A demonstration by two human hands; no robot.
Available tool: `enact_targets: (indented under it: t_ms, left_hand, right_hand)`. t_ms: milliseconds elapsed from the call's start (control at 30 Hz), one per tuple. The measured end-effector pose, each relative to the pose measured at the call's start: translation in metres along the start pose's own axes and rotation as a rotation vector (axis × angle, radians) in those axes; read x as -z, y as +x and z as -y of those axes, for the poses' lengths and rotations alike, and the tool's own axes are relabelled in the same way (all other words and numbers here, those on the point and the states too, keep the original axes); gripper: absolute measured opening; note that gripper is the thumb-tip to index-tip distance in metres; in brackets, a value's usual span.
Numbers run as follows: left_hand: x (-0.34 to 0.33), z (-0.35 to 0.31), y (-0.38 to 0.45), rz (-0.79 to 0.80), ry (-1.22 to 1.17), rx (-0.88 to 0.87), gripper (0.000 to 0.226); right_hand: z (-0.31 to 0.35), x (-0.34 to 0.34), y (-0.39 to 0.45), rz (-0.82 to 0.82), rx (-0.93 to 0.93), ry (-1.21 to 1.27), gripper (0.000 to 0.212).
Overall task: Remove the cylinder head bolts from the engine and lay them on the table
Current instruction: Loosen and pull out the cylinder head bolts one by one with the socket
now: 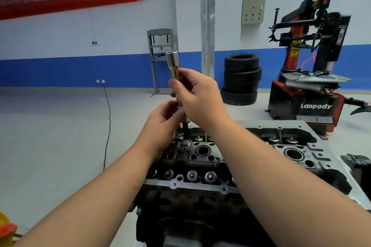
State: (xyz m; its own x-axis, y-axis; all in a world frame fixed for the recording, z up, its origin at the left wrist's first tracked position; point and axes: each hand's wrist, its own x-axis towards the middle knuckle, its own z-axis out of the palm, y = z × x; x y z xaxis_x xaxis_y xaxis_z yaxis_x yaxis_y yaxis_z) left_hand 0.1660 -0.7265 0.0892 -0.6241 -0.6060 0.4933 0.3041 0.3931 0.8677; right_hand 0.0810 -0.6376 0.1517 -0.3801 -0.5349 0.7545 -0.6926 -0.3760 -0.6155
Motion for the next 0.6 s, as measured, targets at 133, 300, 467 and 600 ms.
enact_targets:
  t_ms: [133, 300, 467, 600]
  left_hand:
    - [0.0026, 0.0014, 0.0007, 0.039, -0.011, 0.032, 0.022]
    - [0.0030, 0.0033, 0.0017, -0.041, 0.033, -0.007, 0.004]
    - [0.0004, 0.0008, 0.0000, 0.030, -0.052, 0.035, 0.020]
    - [0.0028, 0.0013, 0.0008, -0.012, 0.011, 0.010, 0.013]
  right_hand:
    - [0.0026, 0.0013, 0.0017, 0.067, -0.069, 0.066, 0.044]
    - [0.0016, -0.0001, -0.0009, 0.018, 0.038, -0.056, 0.027]
    - [0.0013, 0.0022, 0.0022, 0.052, -0.045, 0.017, 0.041]
    - [0.0006, 0.0003, 0.0008, 0.104, -0.048, 0.043, 0.045]
